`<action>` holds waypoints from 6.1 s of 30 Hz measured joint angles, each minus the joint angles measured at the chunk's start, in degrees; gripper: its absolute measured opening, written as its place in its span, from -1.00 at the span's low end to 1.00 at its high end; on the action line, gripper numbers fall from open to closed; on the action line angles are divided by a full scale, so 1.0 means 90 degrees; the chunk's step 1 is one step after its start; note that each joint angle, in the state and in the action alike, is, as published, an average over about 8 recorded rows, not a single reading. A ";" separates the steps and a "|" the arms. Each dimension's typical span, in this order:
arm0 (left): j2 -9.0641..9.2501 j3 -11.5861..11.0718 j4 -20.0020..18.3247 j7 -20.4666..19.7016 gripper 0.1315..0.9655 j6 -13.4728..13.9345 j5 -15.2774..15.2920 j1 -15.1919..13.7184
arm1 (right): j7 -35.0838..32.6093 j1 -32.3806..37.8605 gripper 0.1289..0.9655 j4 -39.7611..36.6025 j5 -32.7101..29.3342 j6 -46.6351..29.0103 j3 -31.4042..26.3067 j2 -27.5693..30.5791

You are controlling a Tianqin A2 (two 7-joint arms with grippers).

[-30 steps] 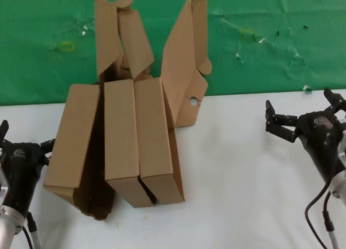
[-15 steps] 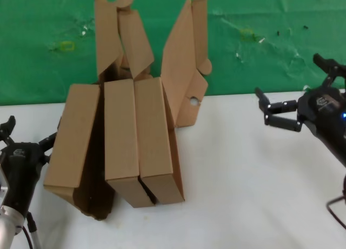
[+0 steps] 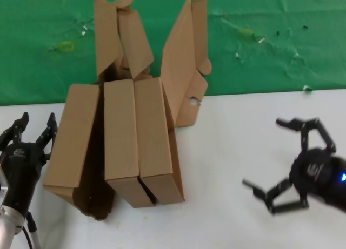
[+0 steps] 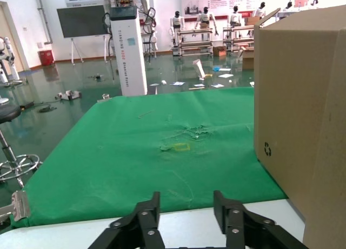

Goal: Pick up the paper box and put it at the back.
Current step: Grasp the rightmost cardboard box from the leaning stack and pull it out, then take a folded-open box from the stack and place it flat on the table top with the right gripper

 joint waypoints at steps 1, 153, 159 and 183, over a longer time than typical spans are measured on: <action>0.0000 0.0000 0.0000 0.0000 -0.23 0.0000 0.0000 0.0000 | 0.0023 -0.0057 1.00 -0.0005 0.0024 -0.0122 -0.0028 0.0101; 0.0000 0.0000 0.0000 -0.0002 -0.97 0.0000 0.0002 0.0000 | 0.4039 0.9574 -0.95 -0.3863 -0.8310 -0.4486 -0.6973 -0.1264; 0.0000 0.0000 0.0000 -0.0002 -0.97 0.0000 0.0002 0.0000 | 0.3489 0.9454 -0.95 -0.5110 -0.8686 -0.3810 -0.7004 -0.1860; 0.0000 0.0000 0.0000 -0.0002 -0.97 0.0000 0.0002 0.0000 | 0.2667 0.9892 -0.95 -0.8046 -0.8367 -0.2185 -0.6338 -0.3088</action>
